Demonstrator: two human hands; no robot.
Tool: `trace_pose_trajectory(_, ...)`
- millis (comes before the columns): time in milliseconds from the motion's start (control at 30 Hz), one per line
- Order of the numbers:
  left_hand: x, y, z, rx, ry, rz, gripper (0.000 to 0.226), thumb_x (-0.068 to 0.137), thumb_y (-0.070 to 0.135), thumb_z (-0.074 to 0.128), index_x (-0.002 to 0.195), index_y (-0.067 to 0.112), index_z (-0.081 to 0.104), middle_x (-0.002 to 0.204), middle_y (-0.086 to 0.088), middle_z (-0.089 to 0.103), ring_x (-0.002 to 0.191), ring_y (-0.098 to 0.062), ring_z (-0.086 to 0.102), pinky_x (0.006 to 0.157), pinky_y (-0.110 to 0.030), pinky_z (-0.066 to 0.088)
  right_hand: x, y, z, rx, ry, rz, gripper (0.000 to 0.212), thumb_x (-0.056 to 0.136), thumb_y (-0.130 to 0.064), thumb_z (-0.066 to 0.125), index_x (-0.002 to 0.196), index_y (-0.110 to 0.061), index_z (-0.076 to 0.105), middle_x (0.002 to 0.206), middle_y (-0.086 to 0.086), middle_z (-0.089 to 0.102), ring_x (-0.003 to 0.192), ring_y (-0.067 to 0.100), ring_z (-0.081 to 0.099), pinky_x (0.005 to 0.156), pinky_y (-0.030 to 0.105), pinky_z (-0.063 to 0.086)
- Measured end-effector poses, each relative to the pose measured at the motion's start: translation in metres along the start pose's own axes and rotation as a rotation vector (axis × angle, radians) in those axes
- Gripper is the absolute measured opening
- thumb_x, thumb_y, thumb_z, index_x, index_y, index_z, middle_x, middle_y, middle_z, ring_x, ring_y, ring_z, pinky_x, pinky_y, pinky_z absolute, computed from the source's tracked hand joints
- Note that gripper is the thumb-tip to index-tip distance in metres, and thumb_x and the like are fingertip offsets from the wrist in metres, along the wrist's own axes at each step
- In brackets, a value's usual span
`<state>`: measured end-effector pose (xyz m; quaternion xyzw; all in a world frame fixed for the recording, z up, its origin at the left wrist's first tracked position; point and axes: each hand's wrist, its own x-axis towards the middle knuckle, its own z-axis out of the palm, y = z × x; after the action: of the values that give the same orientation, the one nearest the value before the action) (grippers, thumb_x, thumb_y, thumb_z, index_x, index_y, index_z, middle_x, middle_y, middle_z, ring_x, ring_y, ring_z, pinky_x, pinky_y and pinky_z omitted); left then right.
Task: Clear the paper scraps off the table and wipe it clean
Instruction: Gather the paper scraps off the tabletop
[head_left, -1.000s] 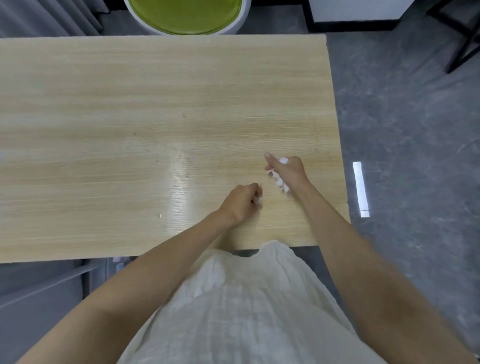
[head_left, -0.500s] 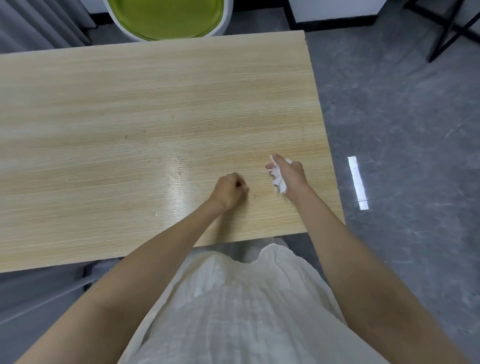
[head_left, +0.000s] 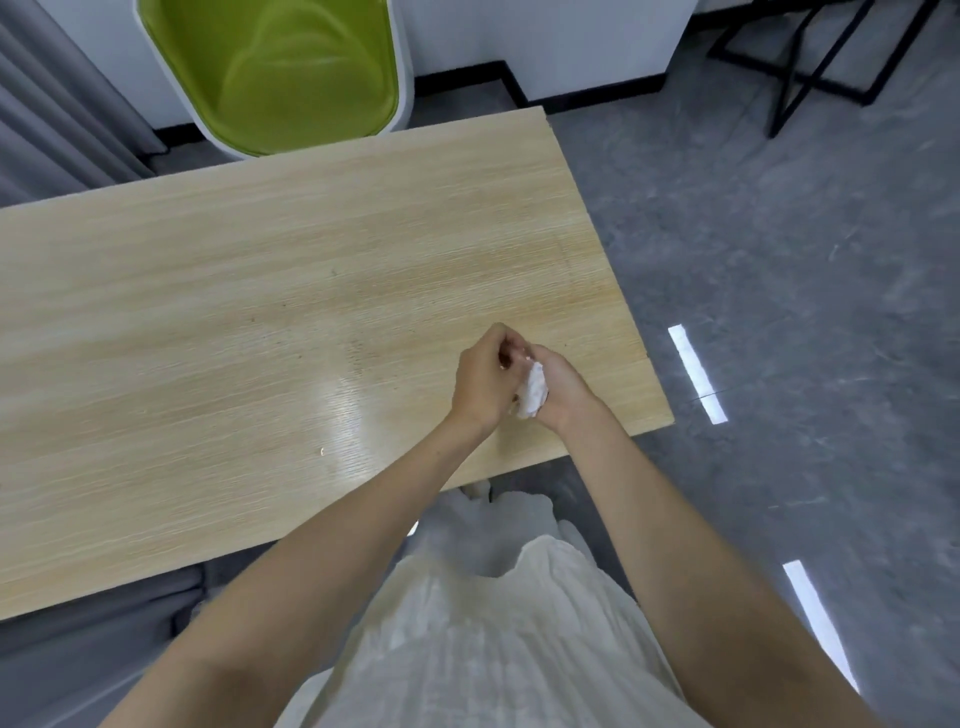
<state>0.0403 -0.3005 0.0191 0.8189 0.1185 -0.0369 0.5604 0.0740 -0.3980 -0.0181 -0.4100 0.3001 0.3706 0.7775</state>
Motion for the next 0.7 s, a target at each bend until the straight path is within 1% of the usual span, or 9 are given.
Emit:
trace_pose_trajectory(67,-0.007,0.003,0.012,0.047,-0.009,0.035,0.008,0.085,0.007,0.064,0.086,0.015,0.066,0.083,-0.001,0.066,0.085,-0.017,0.060,0.072,-0.025,0.049,-0.011,-0.002,-0.005,0.051,-0.013,-0.028,0.036,0.102,-0.025,0.031,0.096,-0.006,0.061,0.095,0.010,0.065,0.097,0.020,0.059,0.091,0.030,0.044)
trace_pose_trajectory(133,-0.012,0.006,0.025,0.085,0.008,0.046,0.011,0.084,0.013,0.066,0.093,0.019,0.069,0.086,-0.006,0.066,0.087,-0.018,0.059,0.076,-0.033,0.051,-0.025,-0.005,-0.012,0.157,-0.035,-0.013,0.038,0.103,-0.026,0.030,0.092,-0.005,0.059,0.084,0.010,0.069,0.092,0.019,0.058,0.089,0.028,0.043)
trace_pose_trajectory(200,-0.018,0.013,0.037,0.128,0.016,0.072,0.025,0.085,0.014,0.066,0.108,0.022,0.068,0.088,-0.008,0.065,0.087,-0.017,0.058,0.079,-0.032,0.050,-0.038,-0.008,-0.023,0.199,-0.012,-0.012,0.039,0.102,-0.032,0.033,0.091,-0.006,0.061,0.084,0.007,0.067,0.089,0.017,0.058,0.087,0.026,0.041)
trace_pose_trajectory(267,-0.023,0.024,0.050,0.161,-0.009,0.116,0.039,0.085,0.011,0.065,0.122,0.022,0.063,0.090,-0.009,0.066,0.090,-0.018,0.057,0.082,-0.030,0.049,-0.046,-0.012,-0.038,0.161,0.029,-0.041,0.039,0.101,-0.036,0.038,0.093,-0.008,0.064,0.088,0.005,0.066,0.088,0.016,0.060,0.084,0.024,0.042)
trace_pose_trajectory(400,-0.024,0.042,0.080,0.197,-0.110,0.196,0.044,0.086,0.010,0.062,0.130,0.017,0.056,0.092,-0.005,0.071,0.097,-0.020,0.059,0.089,-0.030,0.044,-0.056,-0.031,-0.075,0.091,0.136,-0.107,0.030,0.098,-0.031,0.047,0.098,-0.008,0.065,0.097,0.007,0.067,0.093,0.017,0.063,0.089,0.026,0.043)
trace_pose_trajectory(467,-0.023,0.052,0.102,0.186,-0.167,0.217,0.042,0.089,0.011,0.061,0.131,0.015,0.056,0.098,-0.006,0.072,0.099,-0.022,0.059,0.091,-0.032,0.042,-0.060,-0.046,-0.099,0.112,0.172,-0.153,0.028,0.099,-0.026,0.046,0.091,-0.007,0.064,0.090,0.007,0.066,0.088,0.016,0.062,0.084,0.025,0.046)
trace_pose_trajectory(567,-0.020,0.067,0.145,0.160,-0.234,0.208,0.036,0.091,0.015,0.058,0.127,0.015,0.058,0.106,-0.007,0.070,0.103,-0.023,0.057,0.091,-0.030,0.041,-0.063,-0.073,-0.135,0.157,0.204,-0.202,0.031,0.101,-0.022,0.040,0.082,-0.007,0.060,0.074,0.006,0.066,0.079,0.015,0.062,0.079,0.024,0.049)
trace_pose_trajectory(633,-0.016,0.078,0.180,0.154,-0.269,0.189,0.033,0.087,0.021,0.057,0.120,0.016,0.062,0.106,-0.006,0.069,0.102,-0.022,0.057,0.091,-0.032,0.044,-0.064,-0.095,-0.163,0.207,0.219,-0.174,0.031,0.101,-0.019,0.041,0.077,-0.008,0.058,0.062,0.005,0.065,0.067,0.014,0.064,0.066,0.022,0.053)
trace_pose_trajectory(700,-0.008,0.087,0.218,0.176,-0.299,0.189,0.037,0.078,0.028,0.055,0.112,0.019,0.065,0.103,-0.004,0.068,0.098,-0.022,0.059,0.090,-0.039,0.047,-0.065,-0.119,-0.194,0.249,0.250,-0.135,0.036,0.100,-0.014,0.041,0.069,-0.005,0.058,0.055,0.006,0.061,0.055,0.015,0.063,0.053,0.022,0.053)
